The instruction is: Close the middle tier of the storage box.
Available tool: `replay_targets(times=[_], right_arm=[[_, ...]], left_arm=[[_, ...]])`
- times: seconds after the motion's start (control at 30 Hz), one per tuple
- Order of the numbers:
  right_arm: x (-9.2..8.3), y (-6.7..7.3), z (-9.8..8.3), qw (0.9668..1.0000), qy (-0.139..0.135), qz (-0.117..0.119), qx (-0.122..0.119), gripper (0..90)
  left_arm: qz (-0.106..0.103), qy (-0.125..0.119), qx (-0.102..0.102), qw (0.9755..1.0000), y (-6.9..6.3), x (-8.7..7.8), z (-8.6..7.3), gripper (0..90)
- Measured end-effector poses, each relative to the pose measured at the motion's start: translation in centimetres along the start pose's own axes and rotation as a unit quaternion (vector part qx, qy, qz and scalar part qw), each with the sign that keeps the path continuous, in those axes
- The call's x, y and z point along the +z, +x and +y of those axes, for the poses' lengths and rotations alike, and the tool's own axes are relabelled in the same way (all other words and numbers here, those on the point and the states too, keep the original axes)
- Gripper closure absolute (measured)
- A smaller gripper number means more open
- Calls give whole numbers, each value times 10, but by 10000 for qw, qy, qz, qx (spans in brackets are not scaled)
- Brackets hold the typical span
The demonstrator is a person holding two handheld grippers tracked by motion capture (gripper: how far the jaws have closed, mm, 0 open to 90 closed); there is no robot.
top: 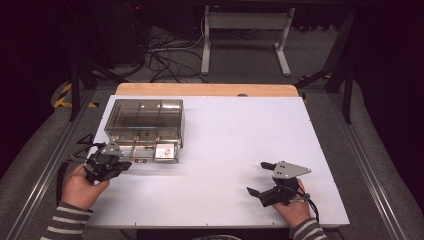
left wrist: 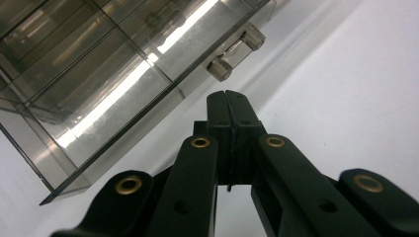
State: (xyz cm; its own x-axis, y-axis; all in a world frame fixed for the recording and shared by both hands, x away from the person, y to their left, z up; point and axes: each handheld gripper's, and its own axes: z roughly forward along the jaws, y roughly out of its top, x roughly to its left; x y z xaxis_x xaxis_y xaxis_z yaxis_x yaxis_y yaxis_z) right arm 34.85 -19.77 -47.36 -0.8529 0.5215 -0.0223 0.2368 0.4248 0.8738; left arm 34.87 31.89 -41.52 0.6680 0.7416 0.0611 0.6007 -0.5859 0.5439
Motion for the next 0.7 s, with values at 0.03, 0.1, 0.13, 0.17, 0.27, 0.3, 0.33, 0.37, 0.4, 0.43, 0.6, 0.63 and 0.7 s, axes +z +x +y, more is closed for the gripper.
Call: replay_targets(times=[0.03, 0.1, 0.13, 0.17, 0.27, 0.3, 0.33, 0.37, 0.4, 0.43, 0.6, 0.63, 0.7], right_arm=[[0, 0, 0, 10000, -1, -1, -5, 16], [0, 0, 0, 10000, 3, -1, -5, 16], [0, 0, 0, 10000, 1, -2, -7, 16], [0, 0, 0, 10000, 6, -3, -12, 16], [0, 0, 0, 10000, 9, -5, -21, 16], [0, 0, 0, 10000, 6, -5, -25, 16], [0, 0, 0, 10000, 8, -3, -25, 16], [0, 0, 0, 10000, 9, -2, -23, 16], [0, 0, 0, 10000, 6, -4, -27, 16], [0, 0, 0, 10000, 8, -4, -25, 16], [0, 0, 0, 10000, 12, -8, -28, 16], [0, 0, 0, 10000, 10, -10, -32, 16], [0, 0, 0, 10000, 14, -8, -38, 16]], left_arm=[[-9, -4, -60, 10000, 0, 1, 0, 899], [-12, -3, -140, 9999, 2, 2, 0, 899], [1, -5, -169, 9999, 2, 3, 0, 899], [-3, 13, -201, 9998, 3, 4, 0, 899], [22, 28, -284, 9996, 4, 7, 0, 899], [37, 21, -308, 9995, 4, 7, 0, 899], [45, -5, -365, 9993, 4, 9, 0, 899], [71, -1, -370, 9993, 5, 9, 0, 899], [102, -15, -406, 9991, 5, 10, 1, 899], [114, -17, -447, 9989, 5, 11, 1, 899], [123, -40, -531, 9985, 5, 13, 1, 899], [149, -44, -516, 9985, 5, 13, 1, 899], [139, -51, -514, 9986, 5, 13, 2, 899]])
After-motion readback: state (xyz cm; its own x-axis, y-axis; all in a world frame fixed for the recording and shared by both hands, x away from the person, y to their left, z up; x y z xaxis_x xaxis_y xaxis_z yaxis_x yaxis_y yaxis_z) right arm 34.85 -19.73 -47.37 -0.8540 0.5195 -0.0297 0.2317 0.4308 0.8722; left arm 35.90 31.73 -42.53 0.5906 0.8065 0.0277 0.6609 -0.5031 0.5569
